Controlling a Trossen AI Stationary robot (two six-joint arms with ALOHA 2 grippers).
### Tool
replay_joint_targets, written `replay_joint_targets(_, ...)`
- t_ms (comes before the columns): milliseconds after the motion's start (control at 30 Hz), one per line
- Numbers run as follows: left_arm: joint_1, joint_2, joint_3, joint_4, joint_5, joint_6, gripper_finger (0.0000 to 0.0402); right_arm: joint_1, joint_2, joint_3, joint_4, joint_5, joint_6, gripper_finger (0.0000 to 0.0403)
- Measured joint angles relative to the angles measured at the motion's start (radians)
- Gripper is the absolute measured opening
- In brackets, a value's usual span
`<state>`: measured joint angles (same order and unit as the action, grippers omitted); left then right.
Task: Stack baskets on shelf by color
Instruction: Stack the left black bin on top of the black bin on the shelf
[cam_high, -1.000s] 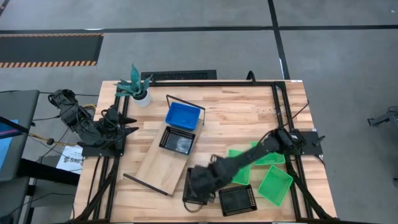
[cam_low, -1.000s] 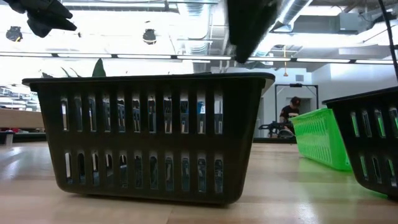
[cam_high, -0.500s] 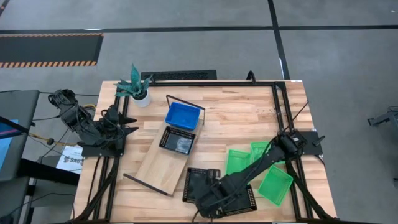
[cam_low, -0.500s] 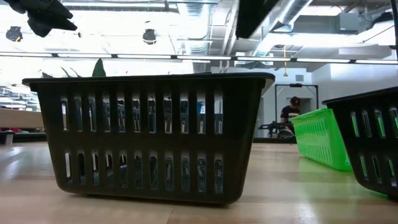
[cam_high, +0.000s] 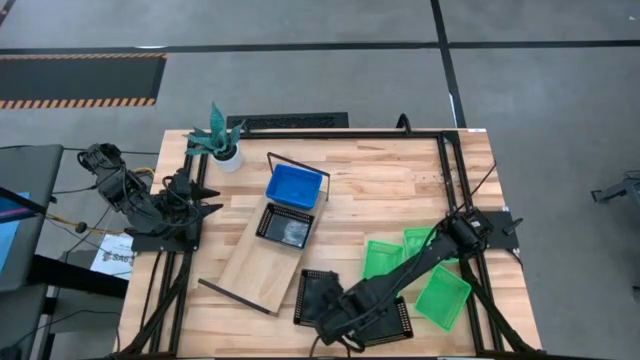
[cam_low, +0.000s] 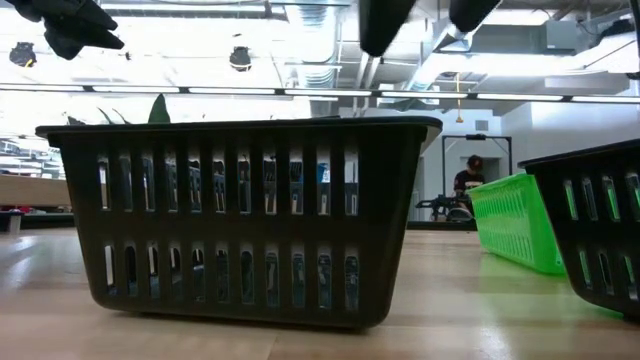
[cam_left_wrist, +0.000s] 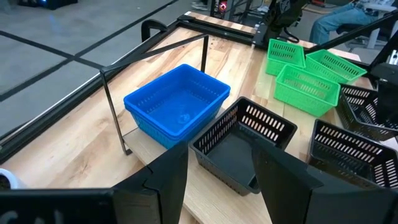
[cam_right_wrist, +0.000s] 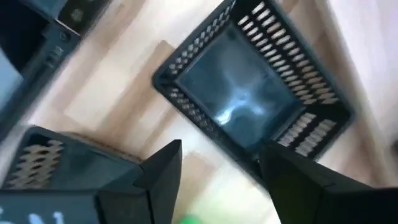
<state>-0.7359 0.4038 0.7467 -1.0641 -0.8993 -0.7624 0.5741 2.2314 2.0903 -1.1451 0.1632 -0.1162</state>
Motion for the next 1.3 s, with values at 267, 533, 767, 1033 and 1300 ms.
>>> replay_joint_targets(267, 0.0, 0.0, 0.0, 0.0, -0.002, -0.001, 0.0169, -0.012, 0.028, 0.001, -0.02, 0.016, -0.103, 0.0234)
replay_joint_targets(533, 0.0, 0.0, 0.0, 0.0, 0.001, -0.003, 0.0169, -0.005, 0.081, -0.001, -0.019, 0.017, -0.156, 0.0234)
replay_joint_targets(767, 0.0, 0.0, 0.0, 0.0, -0.001, -0.003, 0.0169, -0.015, 0.081, -0.005, 0.002, 0.06, -0.17, 0.0234)
replay_joint_targets(1033, 0.0, 0.0, 0.0, 0.0, -0.002, -0.002, 0.0169, -0.015, 0.082, -0.054, 0.024, 0.044, -0.181, 0.0234)
replay_joint_targets(1300, 0.0, 0.0, 0.0, -0.001, -0.001, -0.002, 0.0169, -0.016, 0.081, -0.089, 0.07, 0.073, -0.194, 0.0229)
